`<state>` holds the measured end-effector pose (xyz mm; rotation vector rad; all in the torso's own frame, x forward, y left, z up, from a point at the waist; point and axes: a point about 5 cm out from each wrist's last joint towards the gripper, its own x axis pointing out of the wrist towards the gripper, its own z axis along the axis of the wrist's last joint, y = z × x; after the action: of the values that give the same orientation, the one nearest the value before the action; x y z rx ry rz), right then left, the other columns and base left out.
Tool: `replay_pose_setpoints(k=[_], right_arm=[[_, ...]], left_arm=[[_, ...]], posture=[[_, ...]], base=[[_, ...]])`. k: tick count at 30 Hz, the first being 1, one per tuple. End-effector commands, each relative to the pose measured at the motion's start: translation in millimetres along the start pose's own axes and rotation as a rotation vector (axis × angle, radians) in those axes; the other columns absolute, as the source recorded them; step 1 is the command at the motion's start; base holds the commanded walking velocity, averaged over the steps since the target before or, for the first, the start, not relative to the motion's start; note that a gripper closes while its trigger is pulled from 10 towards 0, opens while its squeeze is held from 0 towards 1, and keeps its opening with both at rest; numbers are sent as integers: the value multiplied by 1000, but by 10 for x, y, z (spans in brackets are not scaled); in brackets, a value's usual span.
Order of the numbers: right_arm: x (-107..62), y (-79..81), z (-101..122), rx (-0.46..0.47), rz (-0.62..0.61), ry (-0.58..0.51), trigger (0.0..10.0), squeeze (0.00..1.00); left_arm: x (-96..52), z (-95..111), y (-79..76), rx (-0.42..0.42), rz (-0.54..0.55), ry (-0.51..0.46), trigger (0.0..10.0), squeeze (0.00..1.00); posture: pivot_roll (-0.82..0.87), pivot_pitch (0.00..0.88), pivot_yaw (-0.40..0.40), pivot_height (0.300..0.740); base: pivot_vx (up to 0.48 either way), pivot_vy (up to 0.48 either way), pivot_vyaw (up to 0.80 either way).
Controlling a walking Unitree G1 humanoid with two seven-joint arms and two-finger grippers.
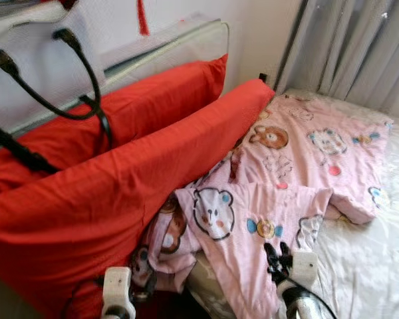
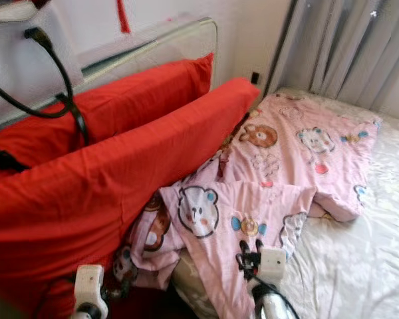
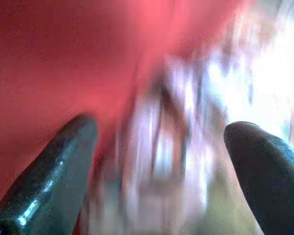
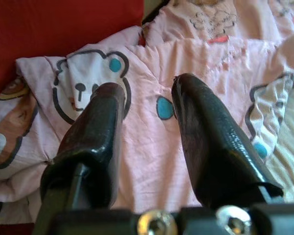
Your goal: Clean up the room
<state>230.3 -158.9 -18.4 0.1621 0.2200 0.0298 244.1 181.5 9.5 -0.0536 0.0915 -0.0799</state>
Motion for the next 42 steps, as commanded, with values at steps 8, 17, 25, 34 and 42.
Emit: replay_pose_setpoints(k=[8,17,25,34,42], right_arm=[[37,-76,81,-17,-25,-13,10000,0],[65,-80,212,7,-77,-74,10000,0],[88,-69,169,-16,-65,-23,10000,0],[99,-87,245,-10,-69,-41,10000,0],[126,-75,217,-26,-62,3,10000,0]], left_arm=[[232,341,-126,-7,-34,-142,10000,0],[155,431,-126,15,-56,-170,10000,0],[164,496,-96,10,-47,-154,10000,0],[152,504,-130,-1,-44,-125,10000,0],[135,493,-150,-7,-40,-116,10000,0]], posture=[[-59,78,-82,740],[-54,124,-60,740],[-60,122,-49,715],[-55,118,-54,705],[-56,117,-58,690]], base=[[0,0,0],[0,0,0],[0,0,0],[0,0,0],[0,0,0]])
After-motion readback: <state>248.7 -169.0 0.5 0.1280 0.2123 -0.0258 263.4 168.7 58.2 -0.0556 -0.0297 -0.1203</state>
